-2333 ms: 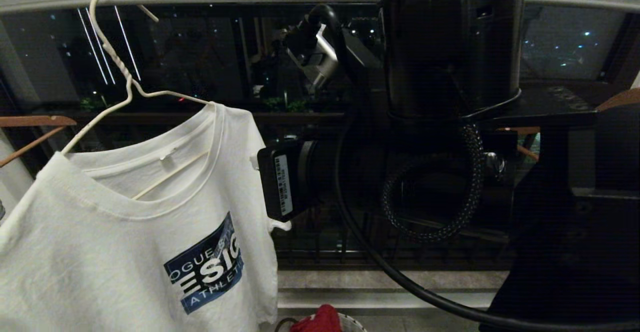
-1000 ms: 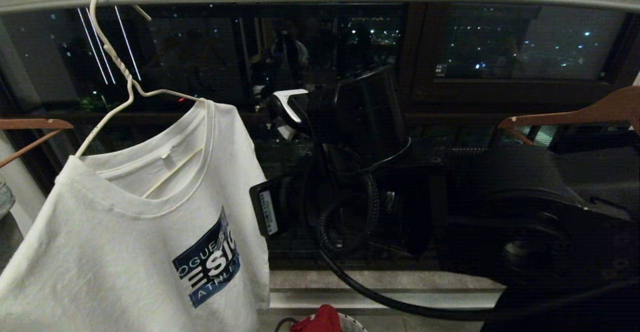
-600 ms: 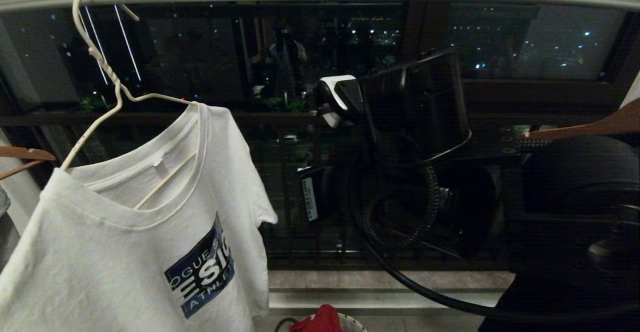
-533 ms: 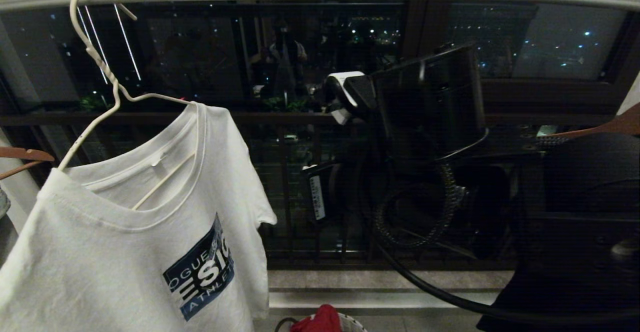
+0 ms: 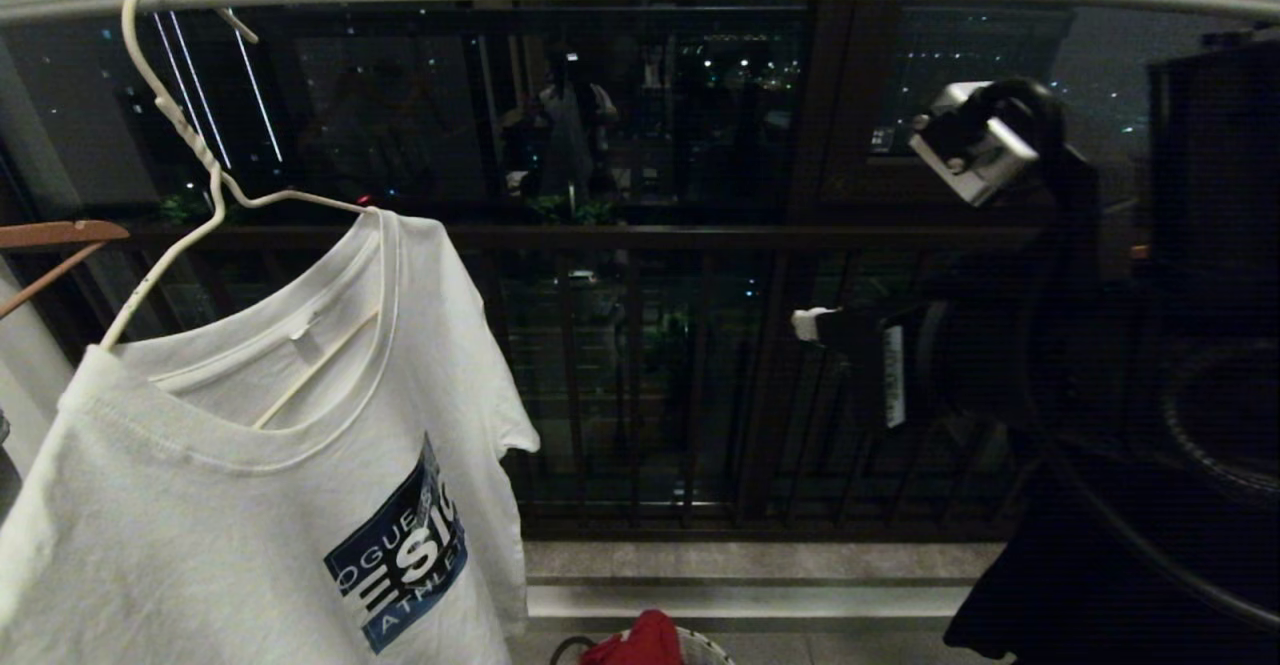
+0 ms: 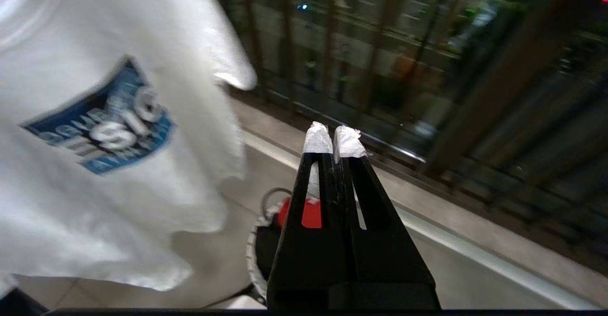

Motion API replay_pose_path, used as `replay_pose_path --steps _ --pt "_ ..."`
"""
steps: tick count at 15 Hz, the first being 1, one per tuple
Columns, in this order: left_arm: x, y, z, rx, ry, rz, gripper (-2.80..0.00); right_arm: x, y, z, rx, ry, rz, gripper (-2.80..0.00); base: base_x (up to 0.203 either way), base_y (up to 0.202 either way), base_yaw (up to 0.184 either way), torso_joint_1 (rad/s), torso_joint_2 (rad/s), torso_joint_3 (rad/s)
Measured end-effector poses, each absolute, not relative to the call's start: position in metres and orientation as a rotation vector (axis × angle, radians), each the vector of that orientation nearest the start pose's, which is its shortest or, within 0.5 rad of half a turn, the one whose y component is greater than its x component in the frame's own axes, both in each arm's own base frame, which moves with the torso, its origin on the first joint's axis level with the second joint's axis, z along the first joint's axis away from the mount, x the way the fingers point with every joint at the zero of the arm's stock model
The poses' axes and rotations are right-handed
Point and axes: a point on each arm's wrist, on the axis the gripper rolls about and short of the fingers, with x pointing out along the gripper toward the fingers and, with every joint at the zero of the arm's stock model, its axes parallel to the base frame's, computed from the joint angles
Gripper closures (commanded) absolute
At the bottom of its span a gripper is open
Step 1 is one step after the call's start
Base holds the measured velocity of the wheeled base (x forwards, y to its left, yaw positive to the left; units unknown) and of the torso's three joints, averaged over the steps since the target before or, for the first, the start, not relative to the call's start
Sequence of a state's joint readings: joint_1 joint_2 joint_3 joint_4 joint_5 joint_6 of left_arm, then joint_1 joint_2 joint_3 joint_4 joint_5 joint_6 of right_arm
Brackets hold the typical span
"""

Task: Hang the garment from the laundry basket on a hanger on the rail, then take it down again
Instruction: Take the clothes off the clothes rack

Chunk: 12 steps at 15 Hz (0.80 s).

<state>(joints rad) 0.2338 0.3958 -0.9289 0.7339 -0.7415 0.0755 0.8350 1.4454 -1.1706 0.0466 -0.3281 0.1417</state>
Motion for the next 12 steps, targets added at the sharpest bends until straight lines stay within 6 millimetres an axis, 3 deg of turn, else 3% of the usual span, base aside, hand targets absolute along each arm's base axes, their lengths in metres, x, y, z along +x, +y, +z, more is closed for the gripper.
replay_pose_path --steps 5,8,12 --pt "-0.081 -0.032 0.245 -0.098 0.134 -0.648 0.00 0.145 0.106 0.291 -0.060 0.244 0.332 0.00 0.000 0.000 0.000 0.000 0.00 0.000" --pt "-0.093 -0.024 0.246 -0.156 0.135 -0.755 0.00 0.129 0.063 0.293 -0.047 0.186 0.159 0.00 0.000 0.000 0.000 0.000 0.00 0.000" --pt "-0.116 -0.013 0.249 -0.261 0.146 -0.856 0.00 0.091 0.023 0.292 -0.014 0.100 -0.110 0.00 0.000 0.000 0.000 0.000 0.00 0.000"
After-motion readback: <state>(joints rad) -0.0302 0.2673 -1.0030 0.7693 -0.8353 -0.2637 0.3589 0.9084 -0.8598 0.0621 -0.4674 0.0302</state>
